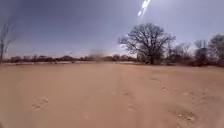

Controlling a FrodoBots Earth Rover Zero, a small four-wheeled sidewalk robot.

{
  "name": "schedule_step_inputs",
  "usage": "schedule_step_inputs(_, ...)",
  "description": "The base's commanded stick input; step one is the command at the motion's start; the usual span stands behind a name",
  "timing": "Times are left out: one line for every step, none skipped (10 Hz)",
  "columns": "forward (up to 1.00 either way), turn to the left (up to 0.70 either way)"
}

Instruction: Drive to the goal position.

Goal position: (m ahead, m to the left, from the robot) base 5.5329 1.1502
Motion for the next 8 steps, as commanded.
schedule_step_inputs(1.0, 0.0)
schedule_step_inputs(1.0, 0.0)
schedule_step_inputs(1.0, 0.0)
schedule_step_inputs(1.0, 0.0)
schedule_step_inputs(1.0, 0.0)
schedule_step_inputs(1.0, 0.0)
schedule_step_inputs(1.0, 0.0)
schedule_step_inputs(1.0, 0.0)
